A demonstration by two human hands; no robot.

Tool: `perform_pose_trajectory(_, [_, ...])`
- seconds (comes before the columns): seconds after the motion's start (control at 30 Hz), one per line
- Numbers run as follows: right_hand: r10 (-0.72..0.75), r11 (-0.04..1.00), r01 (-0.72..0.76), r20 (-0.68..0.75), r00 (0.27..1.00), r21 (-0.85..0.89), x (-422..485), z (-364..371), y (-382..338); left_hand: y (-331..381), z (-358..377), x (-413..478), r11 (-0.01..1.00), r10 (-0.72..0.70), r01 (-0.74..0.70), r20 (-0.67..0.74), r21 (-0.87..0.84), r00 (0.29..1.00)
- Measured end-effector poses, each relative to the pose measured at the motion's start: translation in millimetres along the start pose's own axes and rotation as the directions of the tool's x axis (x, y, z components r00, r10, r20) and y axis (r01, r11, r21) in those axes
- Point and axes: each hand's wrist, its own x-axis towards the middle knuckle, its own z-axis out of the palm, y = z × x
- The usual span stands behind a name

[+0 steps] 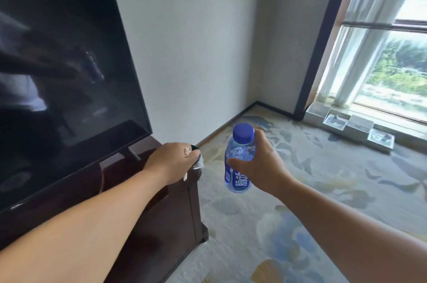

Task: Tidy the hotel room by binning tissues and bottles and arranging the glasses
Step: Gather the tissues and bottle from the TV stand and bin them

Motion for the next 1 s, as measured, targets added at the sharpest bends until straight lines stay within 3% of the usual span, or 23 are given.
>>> perform_pose_trajectory(0.47, [0.014,0.994,-0.010,0.038,0.999,-0.112,235,8,34,-41,18,252,0.997,-0.054,0.052,-0.043,-0.049,0.998])
perform_pose_trajectory(0.7, [-0.029,0.991,0.047,0.143,0.989,-0.124,356,19,82,-58,42,348,0.973,-0.222,0.220,-0.021,-0.067,0.975])
perform_pose_trajectory(1.0, [-0.132,0.984,0.167,0.373,0.918,-0.063,536,14,140,-59,75,472,0.853,-0.515,0.514,0.012,-0.092,0.857])
